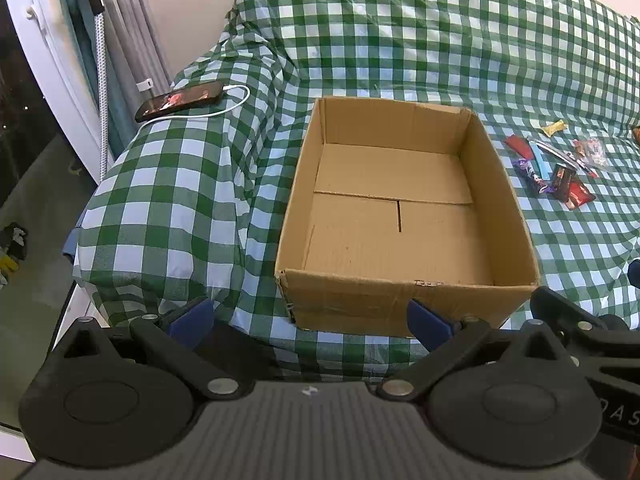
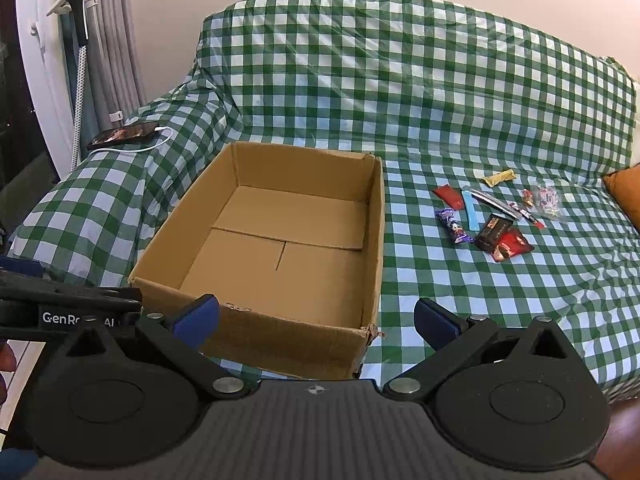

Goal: Organize snacks

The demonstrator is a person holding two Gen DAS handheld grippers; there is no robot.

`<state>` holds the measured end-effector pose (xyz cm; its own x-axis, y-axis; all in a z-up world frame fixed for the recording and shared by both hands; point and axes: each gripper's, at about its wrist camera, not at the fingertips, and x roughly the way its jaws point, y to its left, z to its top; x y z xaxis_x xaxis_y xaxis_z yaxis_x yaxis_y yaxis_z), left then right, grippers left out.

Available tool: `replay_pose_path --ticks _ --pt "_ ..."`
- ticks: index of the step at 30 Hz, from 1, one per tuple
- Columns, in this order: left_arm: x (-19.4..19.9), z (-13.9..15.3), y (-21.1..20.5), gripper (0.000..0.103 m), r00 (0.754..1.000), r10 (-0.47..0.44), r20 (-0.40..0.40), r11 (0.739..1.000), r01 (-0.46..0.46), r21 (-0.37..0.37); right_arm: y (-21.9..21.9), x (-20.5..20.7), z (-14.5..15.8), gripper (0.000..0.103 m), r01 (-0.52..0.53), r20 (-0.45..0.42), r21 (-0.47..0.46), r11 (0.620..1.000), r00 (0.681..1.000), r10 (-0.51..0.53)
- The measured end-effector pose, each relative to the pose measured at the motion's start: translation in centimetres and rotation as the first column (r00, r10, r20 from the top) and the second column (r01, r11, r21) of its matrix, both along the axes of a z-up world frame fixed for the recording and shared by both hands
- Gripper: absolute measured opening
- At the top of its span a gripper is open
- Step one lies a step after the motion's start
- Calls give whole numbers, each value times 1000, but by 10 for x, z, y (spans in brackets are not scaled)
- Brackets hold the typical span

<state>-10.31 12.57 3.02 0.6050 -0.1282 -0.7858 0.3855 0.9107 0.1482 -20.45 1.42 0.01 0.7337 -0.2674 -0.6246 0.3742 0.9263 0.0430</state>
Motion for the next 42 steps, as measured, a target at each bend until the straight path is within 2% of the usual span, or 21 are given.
replay_pose_path --ticks 5,8,14,18,23,36,42 --pt "1 -3 -2 103 1000 1 -9 1000 -1 12 -1 -6 -6 103 -38 43 25 999 998 37" --pt "3 -6 -6 103 1000 1 -18 1000 0 24 -7 -2 -5 103 -46 22 60 997 999 45" --pt "7 -10 -14 103 1000 -5 -29 999 6 45 -16 8 -7 103 -17 -25 65 998 1000 18" --pt "9 -12 -20 103 999 -10 -33 998 12 58 -25 8 -9 103 -22 -27 109 994 999 25" --pt "11 -13 -31 103 999 -23 -38 997 26 77 -30 8 -14 103 3 -20 109 994 1000 -1" --pt "7 -19 -90 103 989 -135 -67 982 142 123 -85 -3 -30 103 133 -12 165 977 991 -133" --pt "15 -18 -139 103 976 -195 -96 973 204 103 -143 -19 -47 103 282 -19 170 944 959 -283"
